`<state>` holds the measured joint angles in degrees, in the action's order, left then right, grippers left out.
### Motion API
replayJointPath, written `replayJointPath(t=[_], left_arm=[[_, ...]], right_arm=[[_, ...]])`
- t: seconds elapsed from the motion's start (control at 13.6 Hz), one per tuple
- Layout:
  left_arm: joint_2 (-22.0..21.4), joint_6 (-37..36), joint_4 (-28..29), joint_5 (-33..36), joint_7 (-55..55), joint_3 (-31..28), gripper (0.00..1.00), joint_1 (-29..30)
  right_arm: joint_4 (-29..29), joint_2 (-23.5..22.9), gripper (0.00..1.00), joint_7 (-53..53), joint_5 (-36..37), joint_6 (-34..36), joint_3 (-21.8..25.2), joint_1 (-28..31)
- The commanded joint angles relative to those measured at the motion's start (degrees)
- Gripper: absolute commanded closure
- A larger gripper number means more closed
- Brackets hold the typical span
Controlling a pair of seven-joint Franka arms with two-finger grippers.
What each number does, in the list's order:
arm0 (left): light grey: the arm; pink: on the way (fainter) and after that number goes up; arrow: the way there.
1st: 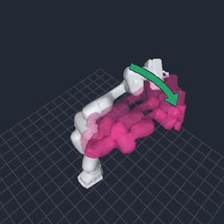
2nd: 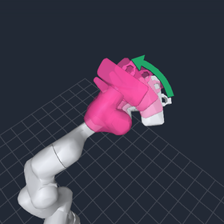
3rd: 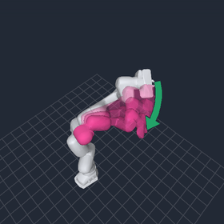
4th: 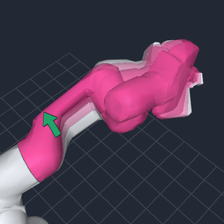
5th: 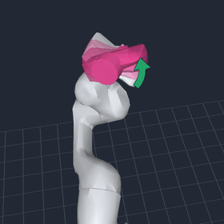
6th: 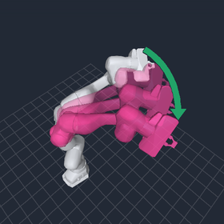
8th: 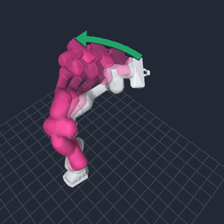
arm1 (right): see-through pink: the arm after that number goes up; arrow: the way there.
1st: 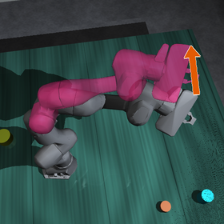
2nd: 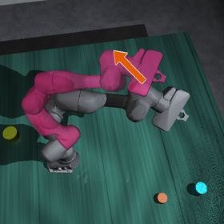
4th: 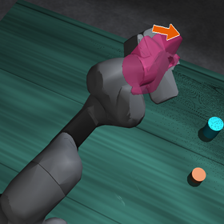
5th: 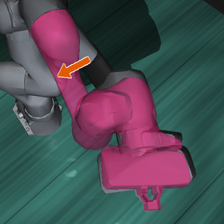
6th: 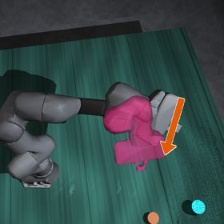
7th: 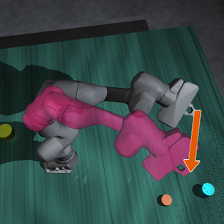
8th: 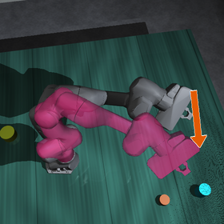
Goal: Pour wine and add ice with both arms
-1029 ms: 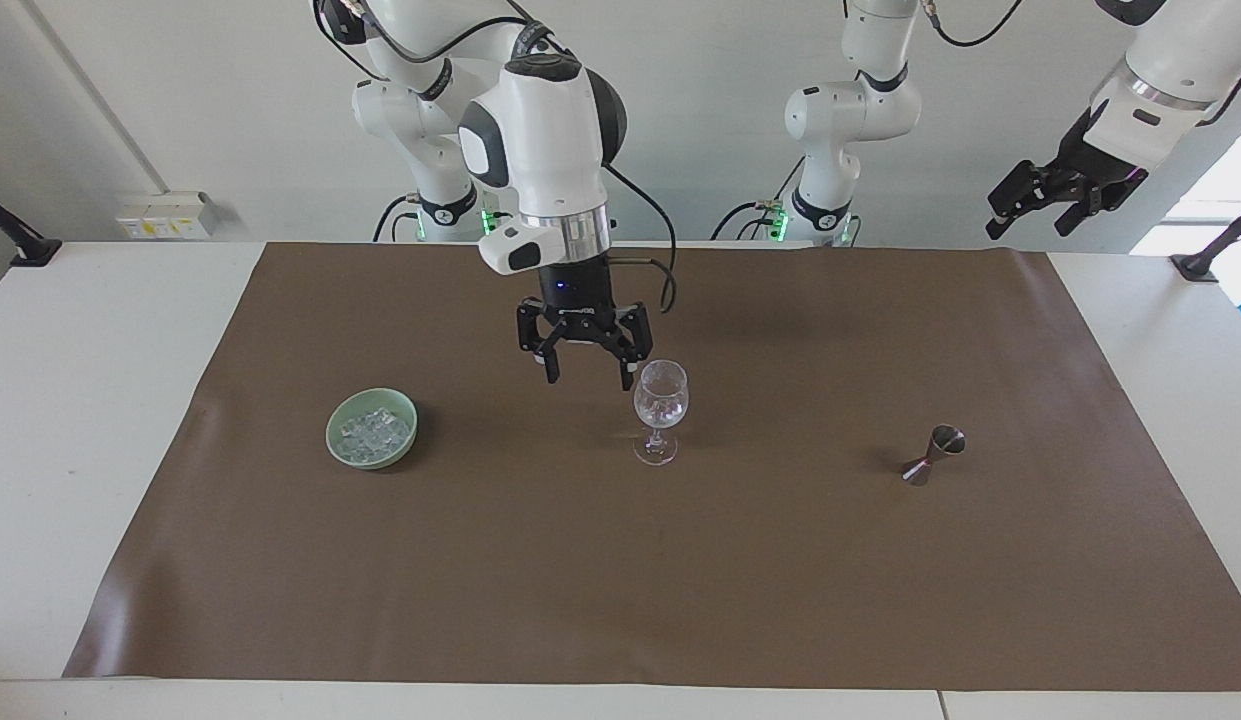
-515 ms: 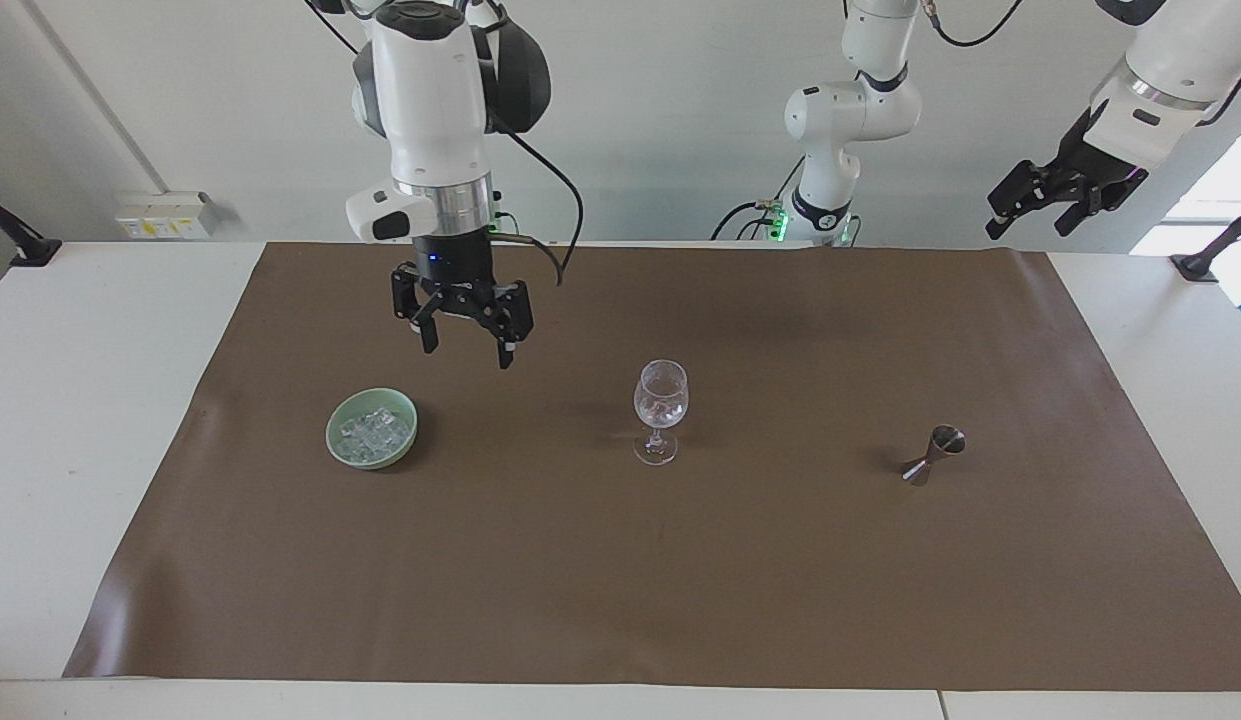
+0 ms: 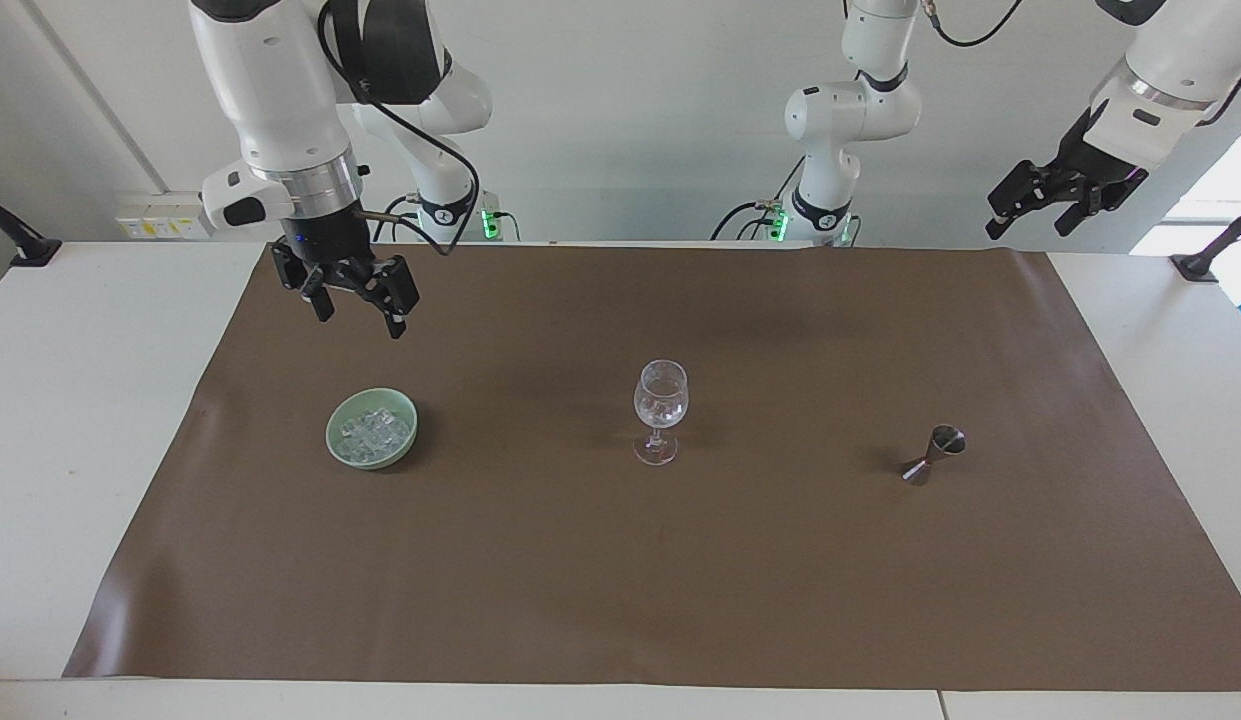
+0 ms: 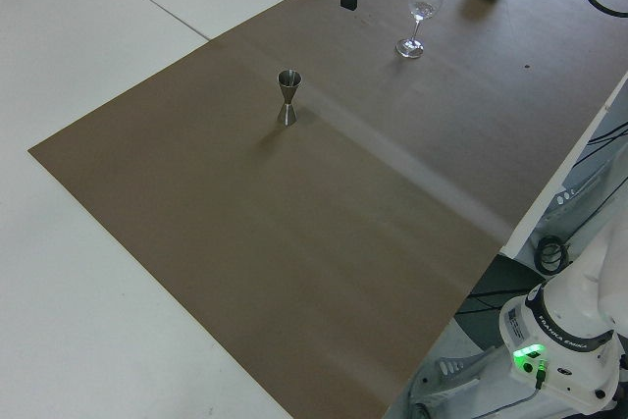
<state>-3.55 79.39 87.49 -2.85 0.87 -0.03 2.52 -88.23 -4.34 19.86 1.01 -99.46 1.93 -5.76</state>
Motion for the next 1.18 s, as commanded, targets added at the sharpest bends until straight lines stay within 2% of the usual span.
replayJointPath(t=[0.0,0.07,0.37,0.59,0.88,1.1], left_arm=[[-1.2,-0.6,1.2,1.2,0.6,0.2,0.0,0.0],[-1.4,-2.0,1.2,1.2,0.6,0.2,0.0,0.0],[-1.3,-1.9,1.0,1.2,0.7,0.3,0.0,-0.5],[-1.4,-2.0,1.2,1.2,-0.2,0.4,0.0,-0.3],[-3.4,0.6,5.8,1.2,-0.8,0.4,0.0,0.0],[-3.7,1.2,6.2,1.2,-0.9,0.4,0.0,0.1]], right_arm=[[-3.2,2.0,0.0,-6.5,-2.6,0.5,3.4,0.1],[-5.2,3.0,0.0,-7.5,-2.6,0.1,3.7,0.2],[-4.4,3.7,0.0,-9.2,-2.7,5.0,5.9,0.2],[-4.3,5.4,0.0,-9.7,-2.5,5.0,5.7,0.2],[-4.8,5.7,0.0,-9.2,-2.5,4.6,5.4,0.1],[-4.7,5.7,0.0,-9.2,-2.5,4.6,5.2,-0.4]])
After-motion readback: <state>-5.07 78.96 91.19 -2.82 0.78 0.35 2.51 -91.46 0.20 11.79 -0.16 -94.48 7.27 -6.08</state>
